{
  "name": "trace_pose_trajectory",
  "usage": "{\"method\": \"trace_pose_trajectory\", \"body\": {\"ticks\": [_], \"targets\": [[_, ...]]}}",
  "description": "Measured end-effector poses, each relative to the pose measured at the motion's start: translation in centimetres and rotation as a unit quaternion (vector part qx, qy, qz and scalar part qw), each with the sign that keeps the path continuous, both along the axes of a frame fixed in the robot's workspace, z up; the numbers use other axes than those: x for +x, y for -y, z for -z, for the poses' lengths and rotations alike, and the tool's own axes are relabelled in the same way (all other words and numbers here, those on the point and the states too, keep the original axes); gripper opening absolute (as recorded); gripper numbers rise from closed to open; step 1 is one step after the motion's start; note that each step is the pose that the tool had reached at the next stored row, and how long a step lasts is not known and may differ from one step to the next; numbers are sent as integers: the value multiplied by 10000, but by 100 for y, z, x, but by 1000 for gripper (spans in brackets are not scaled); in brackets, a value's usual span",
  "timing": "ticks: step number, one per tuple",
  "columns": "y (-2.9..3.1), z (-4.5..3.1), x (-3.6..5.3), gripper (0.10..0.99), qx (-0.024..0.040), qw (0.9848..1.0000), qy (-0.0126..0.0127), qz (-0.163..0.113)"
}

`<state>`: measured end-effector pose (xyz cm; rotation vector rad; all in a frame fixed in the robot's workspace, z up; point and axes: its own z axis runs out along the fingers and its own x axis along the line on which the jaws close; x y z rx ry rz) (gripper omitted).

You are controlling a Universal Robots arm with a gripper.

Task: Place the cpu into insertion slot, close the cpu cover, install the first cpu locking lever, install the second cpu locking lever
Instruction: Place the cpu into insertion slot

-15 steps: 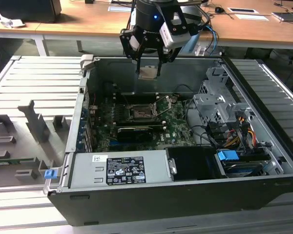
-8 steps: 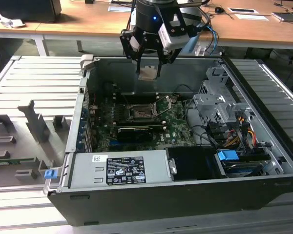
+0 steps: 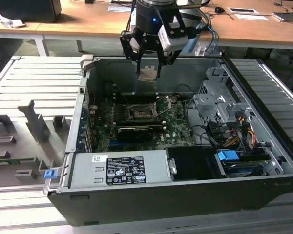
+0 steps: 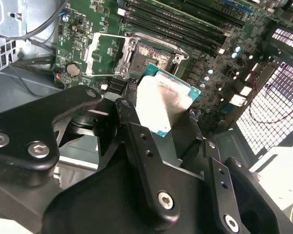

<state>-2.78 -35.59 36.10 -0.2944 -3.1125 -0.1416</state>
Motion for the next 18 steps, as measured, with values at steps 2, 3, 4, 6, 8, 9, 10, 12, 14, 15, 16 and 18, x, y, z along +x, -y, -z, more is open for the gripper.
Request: {"method": "trace_pose_trajectory", "body": {"ticks": [2, 3, 4, 6, 8, 9, 10, 12, 14, 15, 16, 18], "targets": [[0, 4, -1, 529, 1, 9998, 0, 195], [0, 6, 0, 529, 1, 9996, 0, 269], [0, 11, 0, 529, 2, 9991, 1, 420], [0, 22, 0, 529, 1, 9976, 0, 693], [0, 29, 0, 529, 1, 9956, 0, 933], [0, 31, 0, 529, 0, 9947, 0, 1030], [0, 34, 0, 529, 0, 9940, 1, 1093], [0, 41, 0, 529, 1, 9919, 0, 1273], [0, 47, 0, 529, 1, 9900, 1, 1409], [0, 50, -1, 529, 1, 9888, 1, 1490], [0, 54, 0, 529, 1, 9876, 1, 1570], [0, 64, 0, 529, 1, 9837, 0, 1800]]}}
